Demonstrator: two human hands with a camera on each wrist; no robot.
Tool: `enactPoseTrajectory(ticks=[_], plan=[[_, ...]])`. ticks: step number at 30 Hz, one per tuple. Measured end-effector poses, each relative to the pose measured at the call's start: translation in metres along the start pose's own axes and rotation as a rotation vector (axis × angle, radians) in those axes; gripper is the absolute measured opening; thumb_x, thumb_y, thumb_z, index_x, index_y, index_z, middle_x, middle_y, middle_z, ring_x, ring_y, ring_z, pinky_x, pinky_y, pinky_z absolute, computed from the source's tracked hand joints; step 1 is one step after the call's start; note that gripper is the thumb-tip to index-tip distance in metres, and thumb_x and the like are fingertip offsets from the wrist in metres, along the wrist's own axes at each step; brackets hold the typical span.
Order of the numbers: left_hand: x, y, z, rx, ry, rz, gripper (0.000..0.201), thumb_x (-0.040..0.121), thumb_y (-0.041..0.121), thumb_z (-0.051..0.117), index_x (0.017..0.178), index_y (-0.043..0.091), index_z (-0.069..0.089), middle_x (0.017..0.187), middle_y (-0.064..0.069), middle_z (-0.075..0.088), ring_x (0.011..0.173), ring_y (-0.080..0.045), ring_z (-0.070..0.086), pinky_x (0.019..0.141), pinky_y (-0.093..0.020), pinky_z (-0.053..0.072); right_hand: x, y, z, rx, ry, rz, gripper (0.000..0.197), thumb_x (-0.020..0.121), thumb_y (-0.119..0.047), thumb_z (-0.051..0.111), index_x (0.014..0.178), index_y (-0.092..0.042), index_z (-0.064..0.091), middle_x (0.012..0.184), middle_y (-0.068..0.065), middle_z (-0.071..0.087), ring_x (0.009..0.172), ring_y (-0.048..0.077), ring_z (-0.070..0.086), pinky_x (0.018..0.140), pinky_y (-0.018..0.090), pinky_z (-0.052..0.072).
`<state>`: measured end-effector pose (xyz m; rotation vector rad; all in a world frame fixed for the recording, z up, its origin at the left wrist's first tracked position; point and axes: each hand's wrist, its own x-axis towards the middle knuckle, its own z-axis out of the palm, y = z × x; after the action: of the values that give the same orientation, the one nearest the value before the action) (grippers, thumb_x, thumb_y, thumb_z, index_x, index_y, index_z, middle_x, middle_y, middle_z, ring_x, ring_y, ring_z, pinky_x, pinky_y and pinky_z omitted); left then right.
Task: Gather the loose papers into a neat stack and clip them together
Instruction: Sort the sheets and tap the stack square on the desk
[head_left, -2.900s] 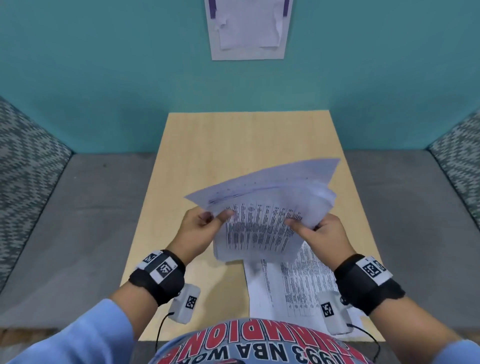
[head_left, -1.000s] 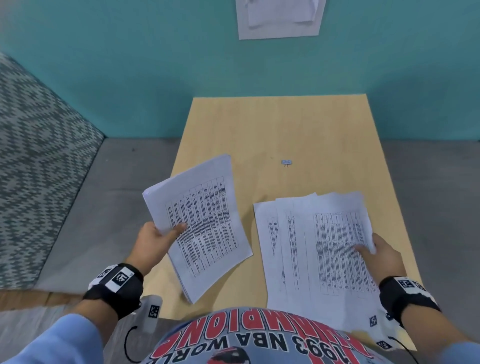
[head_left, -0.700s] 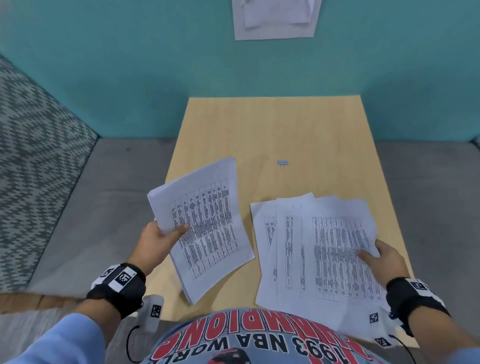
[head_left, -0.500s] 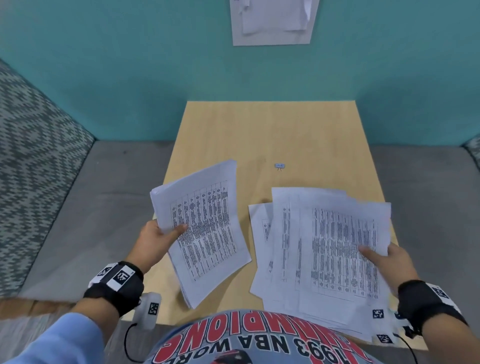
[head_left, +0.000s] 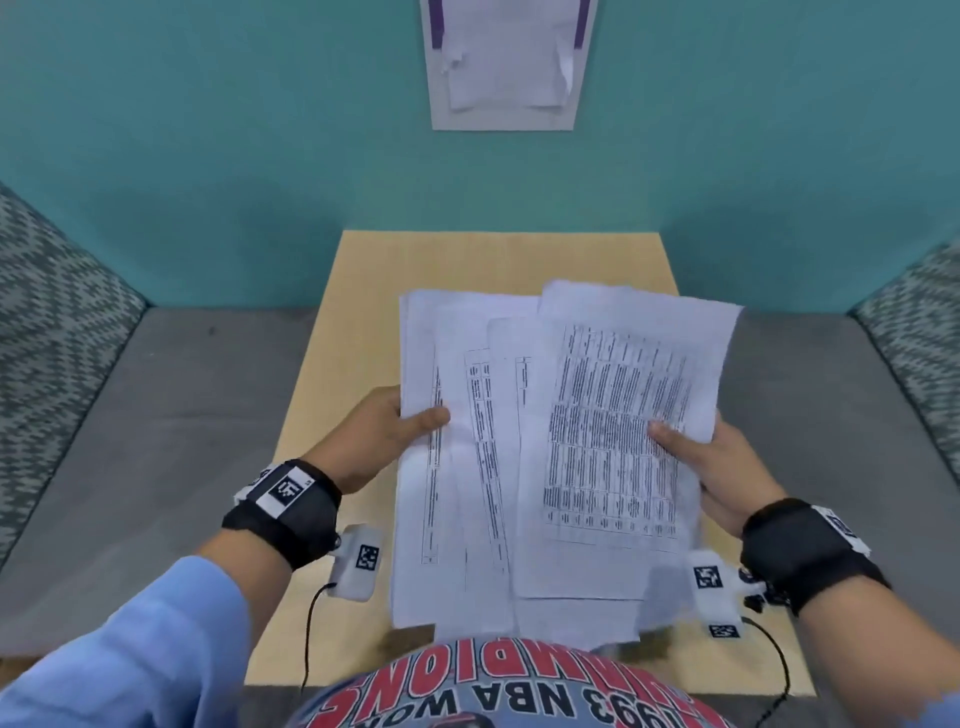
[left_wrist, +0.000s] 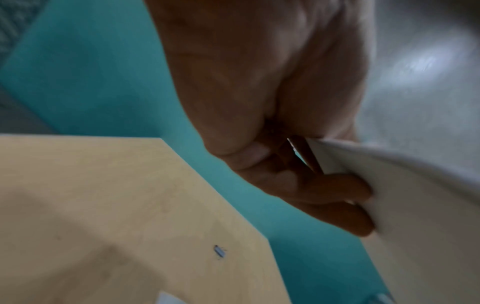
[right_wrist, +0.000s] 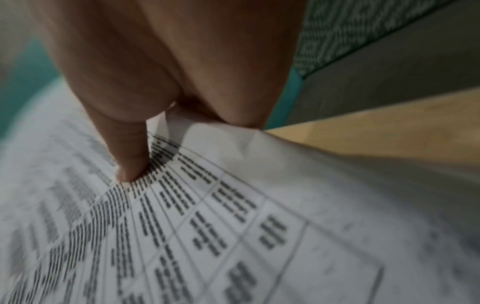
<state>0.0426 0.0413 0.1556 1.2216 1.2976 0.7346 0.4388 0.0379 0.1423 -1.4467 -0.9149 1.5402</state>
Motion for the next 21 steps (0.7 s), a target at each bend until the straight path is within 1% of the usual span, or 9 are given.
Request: enactPoseTrajectory(ticks=[2, 4, 6, 9, 12, 15, 17, 19, 21], plan=[[0.004, 0.005, 0.012, -0.050, -0.062, 0.025, 0.068, 0.069, 0.059, 0.087, 0.124, 0.019, 0.077, 0.126, 0.006, 0.079, 0.115, -0.013, 0.076, 0.096, -0.028, 0.061, -0.001, -0.004, 0.014, 0.066, -0.099, 0.040, 0.035, 0.096, -0.016, 0.072, 0.126, -0.033, 0.071, 0.137, 0.003, 0.072, 0.126, 0.026, 0.068, 0.113, 0.048, 0.045], [0.006, 0.009, 0.025, -0.067, -0.071, 0.011, 0.048, 0.077, 0.030, 0.090, 0.121, 0.013, 0.078, 0.121, 0.002, 0.082, 0.114, -0.020, 0.077, 0.096, -0.032, 0.062, -0.005, -0.003, 0.024, 0.090, -0.191, 0.112, 0.039, 0.095, -0.016, 0.071, 0.133, -0.022, 0.067, 0.135, 0.006, 0.073, 0.123, 0.029, 0.070, 0.113, 0.054, 0.046], [0.007, 0.010, 0.034, -0.044, -0.026, 0.024, 0.039, 0.085, 0.015, 0.087, 0.124, 0.013, 0.078, 0.122, 0.002, 0.082, 0.115, -0.018, 0.077, 0.104, -0.040, 0.060, -0.009, 0.001, 0.032, 0.068, -0.231, 0.129, 0.046, 0.089, -0.013, 0.074, 0.135, -0.017, 0.066, 0.135, 0.009, 0.072, 0.124, 0.030, 0.069, 0.115, 0.059, 0.043], [0.003, 0.010, 0.039, -0.082, 0.067, 0.072, 0.037, 0.090, 0.017, 0.083, 0.127, 0.015, 0.077, 0.125, 0.004, 0.080, 0.117, -0.014, 0.077, 0.108, -0.044, 0.057, -0.017, -0.003, 0.037, -0.015, -0.181, -0.003, 0.054, 0.085, -0.011, 0.079, 0.137, -0.020, 0.065, 0.136, 0.004, 0.072, 0.128, 0.025, 0.067, 0.115, 0.056, 0.044], [-0.006, 0.011, 0.044, -0.138, 0.153, 0.141, 0.033, 0.091, 0.015, 0.081, 0.124, 0.013, 0.078, 0.123, 0.003, 0.081, 0.116, -0.016, 0.077, 0.104, -0.041, 0.060, -0.030, -0.022, 0.041, -0.186, -0.046, -0.220, 0.052, 0.081, -0.015, 0.086, 0.128, -0.026, 0.069, 0.125, -0.007, 0.077, 0.117, 0.010, 0.072, 0.101, 0.036, 0.055], [-0.012, 0.004, 0.053, -0.181, 0.200, 0.179, 0.029, 0.091, 0.010, 0.081, 0.114, 0.027, 0.077, 0.115, 0.013, 0.083, 0.113, -0.009, 0.077, 0.098, -0.031, 0.062, -0.040, -0.019, 0.043, -0.237, 0.062, -0.341, 0.047, 0.079, -0.010, 0.089, 0.120, -0.023, 0.072, 0.116, -0.017, 0.078, 0.104, -0.004, 0.073, 0.088, 0.014, 0.057], [-0.013, -0.011, 0.061, -0.138, 0.192, 0.157, 0.039, 0.090, 0.008, 0.082, 0.117, 0.032, 0.072, 0.114, 0.020, 0.081, 0.113, 0.000, 0.074, 0.100, -0.025, 0.060, -0.036, 0.002, 0.046, -0.324, 0.097, -0.313, 0.035, 0.080, -0.012, 0.088, 0.113, -0.015, 0.076, 0.109, -0.017, 0.080, 0.098, -0.003, 0.075, 0.082, 0.012, 0.059], [-0.011, -0.031, 0.067, -0.021, 0.153, 0.122, 0.040, 0.090, 0.009, 0.083, 0.121, 0.032, 0.072, 0.119, 0.015, 0.080, 0.116, 0.000, 0.073, 0.108, -0.036, 0.057, -0.027, 0.033, 0.045, -0.449, 0.098, -0.185, 0.016, 0.083, -0.020, 0.088, 0.082, -0.010, 0.074, 0.076, -0.009, 0.081, 0.069, 0.004, 0.076, 0.063, 0.021, 0.061], [-0.010, -0.048, 0.071, 0.038, 0.124, 0.113, 0.039, 0.090, 0.013, 0.084, 0.121, 0.035, 0.073, 0.123, 0.012, 0.080, 0.118, -0.005, 0.073, 0.111, -0.047, 0.055, -0.019, 0.051, 0.048, -0.524, 0.089, -0.079, 0.031, 0.086, -0.024, 0.085, 0.066, -0.024, 0.062, 0.051, -0.013, 0.065, 0.043, -0.001, 0.059, 0.050, 0.022, 0.048]])
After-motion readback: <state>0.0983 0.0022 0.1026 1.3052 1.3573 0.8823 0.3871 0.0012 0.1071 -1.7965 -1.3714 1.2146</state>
